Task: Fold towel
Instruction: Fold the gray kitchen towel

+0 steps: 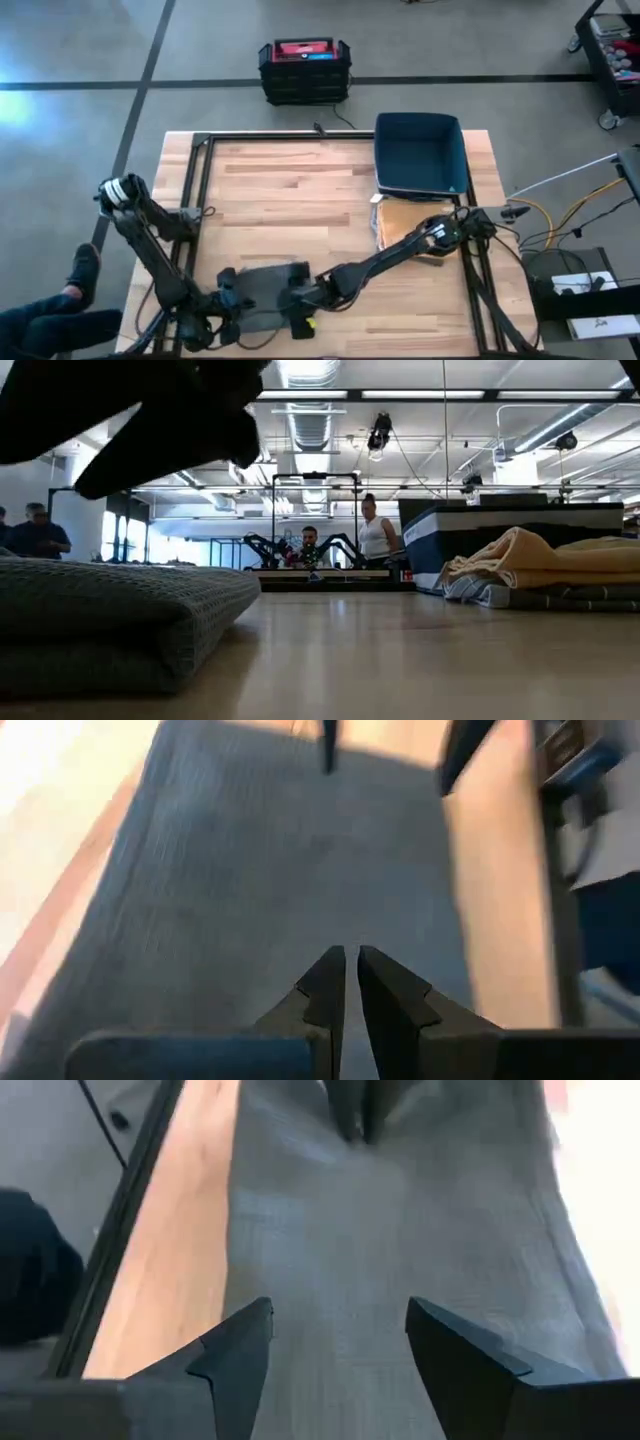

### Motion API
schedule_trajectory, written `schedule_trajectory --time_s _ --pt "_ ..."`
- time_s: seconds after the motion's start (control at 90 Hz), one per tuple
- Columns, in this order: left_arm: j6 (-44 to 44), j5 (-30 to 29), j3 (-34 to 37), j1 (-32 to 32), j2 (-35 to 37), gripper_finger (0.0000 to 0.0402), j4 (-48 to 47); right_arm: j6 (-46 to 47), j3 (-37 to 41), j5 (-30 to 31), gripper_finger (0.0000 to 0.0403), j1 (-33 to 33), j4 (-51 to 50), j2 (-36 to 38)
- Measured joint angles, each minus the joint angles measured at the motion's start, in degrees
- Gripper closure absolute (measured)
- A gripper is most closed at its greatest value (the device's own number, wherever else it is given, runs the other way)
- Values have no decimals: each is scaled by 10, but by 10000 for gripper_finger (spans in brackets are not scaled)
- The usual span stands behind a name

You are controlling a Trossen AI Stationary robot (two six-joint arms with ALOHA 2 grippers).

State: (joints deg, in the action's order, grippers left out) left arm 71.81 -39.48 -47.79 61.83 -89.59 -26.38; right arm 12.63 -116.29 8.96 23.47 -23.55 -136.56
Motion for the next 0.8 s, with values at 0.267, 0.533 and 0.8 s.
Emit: schedule_trajectory --time_s 0.267,0.533,0.8 --pt "79 132 1 5 -41 382 -44 -1 54 1 210 -5 23 -15" --pt "167 110 1 61 0 382 -47 8 61 1 224 -1 -70 -6" --pt "215 61 -3 78 5 382 -56 -23 6 1 235 -1 -102 7"
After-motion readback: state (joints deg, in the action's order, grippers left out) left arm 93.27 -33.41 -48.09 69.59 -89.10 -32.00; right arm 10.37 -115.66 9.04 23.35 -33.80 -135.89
